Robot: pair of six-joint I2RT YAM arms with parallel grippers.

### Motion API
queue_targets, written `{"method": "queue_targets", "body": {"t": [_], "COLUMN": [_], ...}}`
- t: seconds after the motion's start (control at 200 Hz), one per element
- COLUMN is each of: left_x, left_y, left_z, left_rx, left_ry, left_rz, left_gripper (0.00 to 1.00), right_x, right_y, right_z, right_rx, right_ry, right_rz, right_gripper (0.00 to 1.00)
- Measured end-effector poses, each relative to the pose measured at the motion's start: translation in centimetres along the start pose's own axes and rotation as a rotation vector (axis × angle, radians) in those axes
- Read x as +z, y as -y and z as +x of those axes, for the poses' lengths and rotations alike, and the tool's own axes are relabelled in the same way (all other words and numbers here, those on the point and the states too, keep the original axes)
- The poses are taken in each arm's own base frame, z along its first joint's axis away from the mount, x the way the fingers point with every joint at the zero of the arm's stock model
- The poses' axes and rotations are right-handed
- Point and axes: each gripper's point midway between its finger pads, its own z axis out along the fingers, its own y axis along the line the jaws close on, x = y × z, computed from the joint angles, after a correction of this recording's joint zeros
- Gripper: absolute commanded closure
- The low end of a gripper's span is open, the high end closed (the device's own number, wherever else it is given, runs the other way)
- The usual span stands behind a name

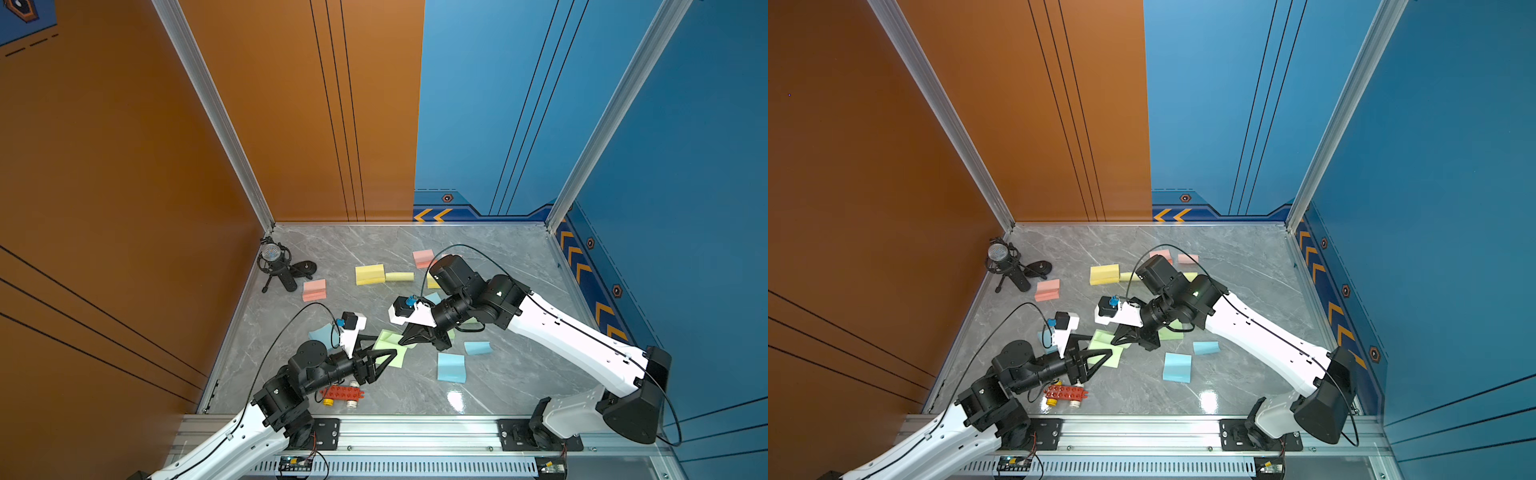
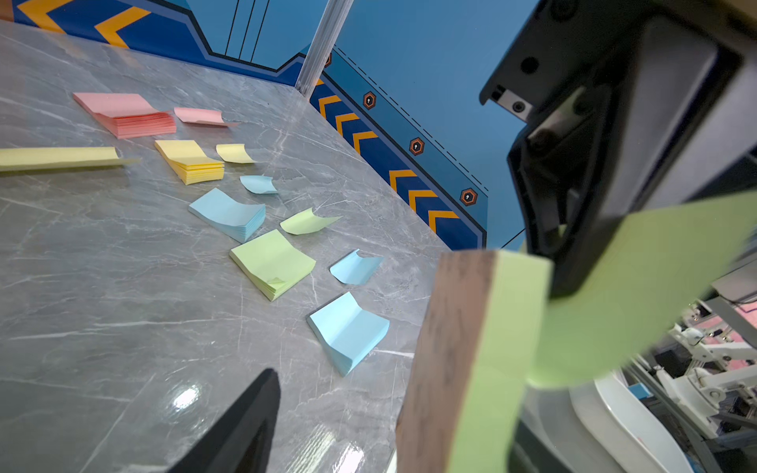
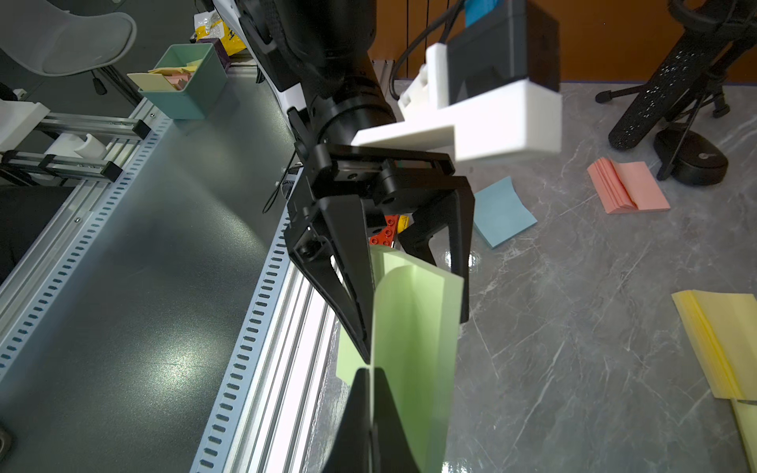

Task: Tear off pages from different memo pads
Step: Tear off the paper from the memo pad, then place the paper at the center of the board.

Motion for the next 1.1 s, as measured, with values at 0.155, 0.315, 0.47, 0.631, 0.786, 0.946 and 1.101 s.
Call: {"method": "queue_targets", "body": {"t": [0.155, 0.315, 0.47, 0.631, 0.786, 0.946, 1.101], "left_x": [0.2, 0.4, 0.1, -2.2, -4.3, -5.4, -5.7], "left_y": [0.5, -0.2, -2.8, -8.1, -11.9, -14.2, -14.8], "left_z": [0.1, -0.4, -1.4, -1.3, -1.0, -0.6, -0.5], "left_rx": [0.001, 0.002, -0.013, -0.062, -0.155, -0.241, -0.274], "left_ry": [-0.009, -0.015, -0.006, 0.011, 0.030, 0.039, 0.038], "left_rz": [0.018, -0.055, -0.236, -0.522, -0.699, -0.792, -0.807], "left_gripper": [0.97, 1.00, 1.00, 1.00, 1.00, 1.00, 1.00], "right_x": [-0.6, -1.8, -2.6, -3.2, -1.8, 0.7, 3.2], "right_y": [0.6, 2.0, 4.6, 9.0, 16.1, 23.5, 26.8], "right_z": [0.7, 0.9, 1.1, 3.2, 5.9, 9.5, 13.8], "right_rx": [0.014, 0.013, -0.061, -0.096, -0.085, -0.074, -0.066], "right_ry": [-0.004, 0.010, -0.013, -0.118, -0.270, -0.443, -0.583], "right_rz": [0.026, 0.096, 0.246, 0.379, 0.417, 0.402, 0.350], "right_gripper": [1.00, 1.00, 1.00, 1.00, 1.00, 1.00, 1.00]}}
